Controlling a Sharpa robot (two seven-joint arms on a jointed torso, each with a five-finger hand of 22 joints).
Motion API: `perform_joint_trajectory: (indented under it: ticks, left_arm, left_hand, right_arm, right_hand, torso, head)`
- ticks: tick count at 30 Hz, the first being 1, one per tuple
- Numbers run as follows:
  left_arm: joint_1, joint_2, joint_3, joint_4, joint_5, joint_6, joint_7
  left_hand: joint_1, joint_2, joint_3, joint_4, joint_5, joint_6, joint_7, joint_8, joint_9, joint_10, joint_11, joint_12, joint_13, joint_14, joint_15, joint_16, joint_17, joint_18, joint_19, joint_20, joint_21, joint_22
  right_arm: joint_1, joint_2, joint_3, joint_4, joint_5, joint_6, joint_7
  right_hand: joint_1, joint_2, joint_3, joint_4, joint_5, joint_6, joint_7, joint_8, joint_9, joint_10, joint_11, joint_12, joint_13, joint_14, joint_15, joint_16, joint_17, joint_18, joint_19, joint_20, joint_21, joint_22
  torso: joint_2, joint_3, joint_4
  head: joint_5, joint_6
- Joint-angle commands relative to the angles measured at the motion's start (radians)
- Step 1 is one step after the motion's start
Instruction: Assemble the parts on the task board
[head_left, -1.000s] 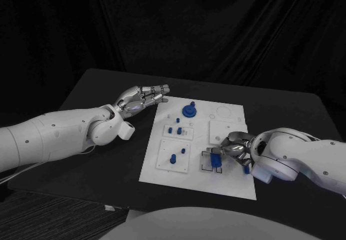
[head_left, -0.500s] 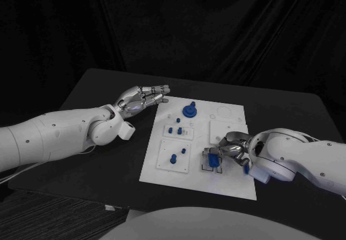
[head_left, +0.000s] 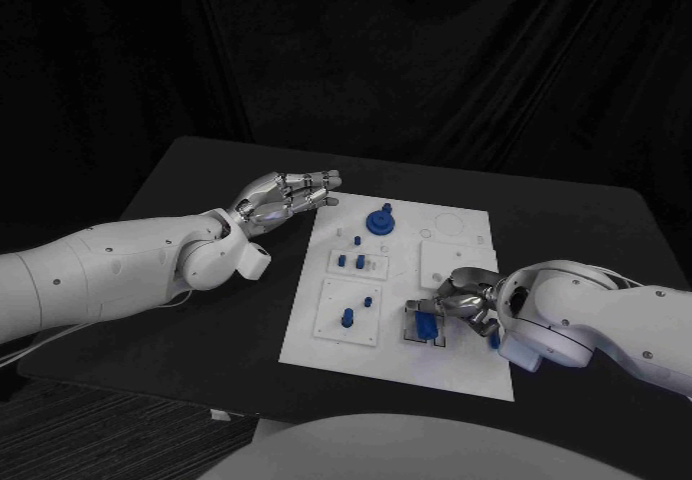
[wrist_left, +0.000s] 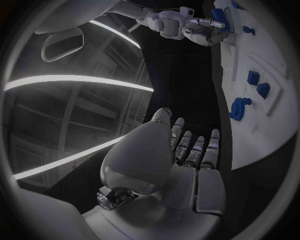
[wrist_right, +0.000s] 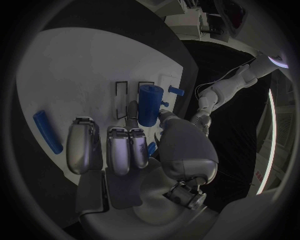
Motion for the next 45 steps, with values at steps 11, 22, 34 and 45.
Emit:
perform_joint_trajectory:
  ticks: [11,22,34,45]
  left_arm:
    - [-0.002,0.002,0.001,0.001,0.006,0.020,0.012]
    - [-0.003,0.002,0.001,-0.001,0.006,0.025,0.004]
    - [-0.004,0.003,0.001,-0.002,0.006,0.030,-0.001]
    - [-0.005,0.004,0.001,-0.003,0.006,0.027,0.002]
  left_hand:
    - [0.008,-0.002,0.007,0.000,0.006,0.003,0.001,0.005,0.001,-0.001,0.007,0.003,0.001,0.004,0.003,0.004,0.000,-0.002,0.003,-0.001,0.004,-0.002]
    - [0.008,-0.002,0.007,0.000,0.006,0.005,0.002,0.005,0.001,-0.001,0.007,0.003,0.001,0.004,0.004,0.005,0.000,-0.002,0.003,-0.001,0.004,-0.003]
    - [0.008,-0.002,0.010,0.001,0.006,0.018,0.005,0.008,0.003,0.001,0.013,0.006,0.002,0.005,0.006,0.007,0.001,-0.003,0.004,-0.001,0.004,-0.003]
    - [0.008,-0.002,0.011,0.001,0.006,0.022,0.006,0.009,0.003,0.002,0.014,0.007,0.002,0.006,0.006,0.008,0.001,-0.004,0.006,-0.001,0.005,0.001]
  right_arm:
    - [-0.008,0.001,-0.006,0.002,0.000,0.054,-0.040]
    - [-0.008,-0.001,-0.006,0.000,0.000,0.050,-0.037]
    - [-0.008,-0.019,-0.006,0.007,0.000,0.013,-0.018]
    - [0.039,-0.106,-0.006,0.059,-0.191,-0.172,0.168]
  right_hand:
    - [-0.017,-0.015,-0.067,0.018,-0.145,-0.032,0.010,0.014,-0.006,0.103,0.014,0.003,0.263,0.105,0.015,0.003,0.263,0.024,0.010,0.012,-0.033,0.189]
    - [-0.039,-0.017,-0.114,0.044,-0.238,-0.047,0.013,0.023,-0.010,0.103,0.017,0.003,0.263,0.105,0.017,0.003,0.263,0.027,0.006,0.014,-0.046,0.185]
    - [-0.094,-0.027,-0.161,0.051,-0.306,-0.060,0.016,0.032,-0.016,0.103,0.020,0.003,0.263,0.105,0.020,0.003,0.263,0.029,0.004,0.017,-0.057,0.183]
    - [-0.059,0.006,-0.204,0.039,-0.230,-0.070,0.015,0.049,-0.026,0.103,0.019,0.003,0.263,0.105,0.019,0.003,0.263,0.011,0.037,0.016,0.022,0.208]
  torso:
    - [0.000,0.0000,-0.0004]
    - [0.000,0.0001,0.0002]
    - [0.000,0.0001,-0.0002]
    - [0.000,0.0001,0.0009]
  head:
    - [0.003,0.000]
    - [0.004,0.000]
    - [0.006,0.000]
    - [0.005,0.000]
